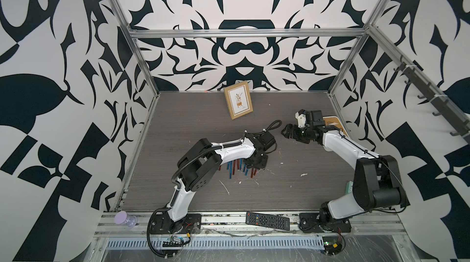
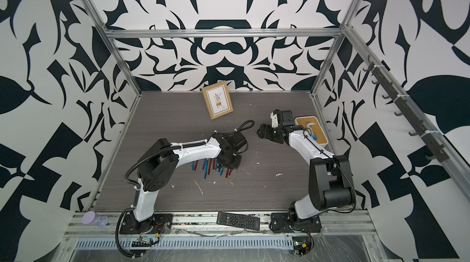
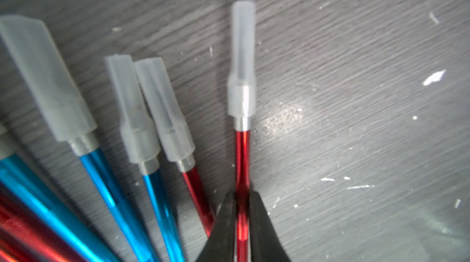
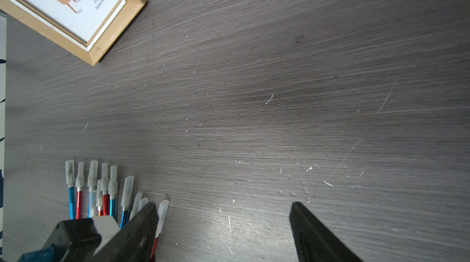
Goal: Remove protective caps from carving knives
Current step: Pick up the carving knife from the center of the board.
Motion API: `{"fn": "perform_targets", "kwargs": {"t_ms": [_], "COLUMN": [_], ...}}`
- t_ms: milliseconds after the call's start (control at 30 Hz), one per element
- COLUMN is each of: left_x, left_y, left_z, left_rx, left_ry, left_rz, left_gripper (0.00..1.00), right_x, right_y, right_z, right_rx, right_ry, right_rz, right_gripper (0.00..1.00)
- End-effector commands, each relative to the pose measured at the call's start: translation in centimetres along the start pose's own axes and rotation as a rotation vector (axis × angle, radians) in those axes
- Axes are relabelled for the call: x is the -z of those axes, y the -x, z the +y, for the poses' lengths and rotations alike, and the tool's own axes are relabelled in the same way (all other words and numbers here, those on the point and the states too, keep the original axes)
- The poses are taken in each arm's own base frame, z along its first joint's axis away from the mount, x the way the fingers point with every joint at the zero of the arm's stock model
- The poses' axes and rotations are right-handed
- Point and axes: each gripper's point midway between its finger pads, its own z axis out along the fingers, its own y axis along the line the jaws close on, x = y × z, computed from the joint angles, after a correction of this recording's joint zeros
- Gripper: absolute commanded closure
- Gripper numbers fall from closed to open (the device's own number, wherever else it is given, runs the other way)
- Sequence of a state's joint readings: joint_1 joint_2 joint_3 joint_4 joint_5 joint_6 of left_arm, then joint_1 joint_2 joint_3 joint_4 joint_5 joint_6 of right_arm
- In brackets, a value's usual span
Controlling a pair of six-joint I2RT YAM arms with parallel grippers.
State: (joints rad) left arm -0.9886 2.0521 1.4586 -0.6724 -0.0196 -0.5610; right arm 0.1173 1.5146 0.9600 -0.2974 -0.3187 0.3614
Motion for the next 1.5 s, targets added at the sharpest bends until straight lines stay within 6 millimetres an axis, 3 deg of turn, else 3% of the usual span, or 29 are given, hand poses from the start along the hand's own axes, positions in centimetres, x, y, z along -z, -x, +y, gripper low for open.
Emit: {"fn": "perform_targets", "kwargs": {"t_ms": [0, 433, 667, 1033, 1467], "left_x": [-0.9, 1.4, 3.5, 5.4, 7.2], "left_y": [-2.1, 0.2, 1.8, 3.1, 4.8], "left_z": [0.7, -0.7, -1.3, -0.9, -2.7], "left_rx": [0.015, -0.023, -0.018, 0.034, 0.052], "left_ry": [0.020, -0.040, -0.114, -0.231, -0.419], "left_rz": [0.069, -0.009, -0.088, -0.151, -0.235], "left_gripper": [0.99, 1.00, 1.00, 1.00, 1.00], "right_x": [0.4, 0.6, 0.9, 1.5, 0.2], "right_y": [0.4, -1.6, -2.4, -2.6, -3.2], "right_z": [0.1, 0.0, -0.4, 0.4, 4.3], "right_rx": [0.003, -0.024, -0.055, -0.024, -0.024], "right_ry": [0.002, 0.022, 0.008, 0.067, 0.268], "right_rz": [-0.009, 0.033, 0.026, -0.029, -0.056], "right_gripper": [0.16, 0.21, 0.11, 0.11, 0.30]}}
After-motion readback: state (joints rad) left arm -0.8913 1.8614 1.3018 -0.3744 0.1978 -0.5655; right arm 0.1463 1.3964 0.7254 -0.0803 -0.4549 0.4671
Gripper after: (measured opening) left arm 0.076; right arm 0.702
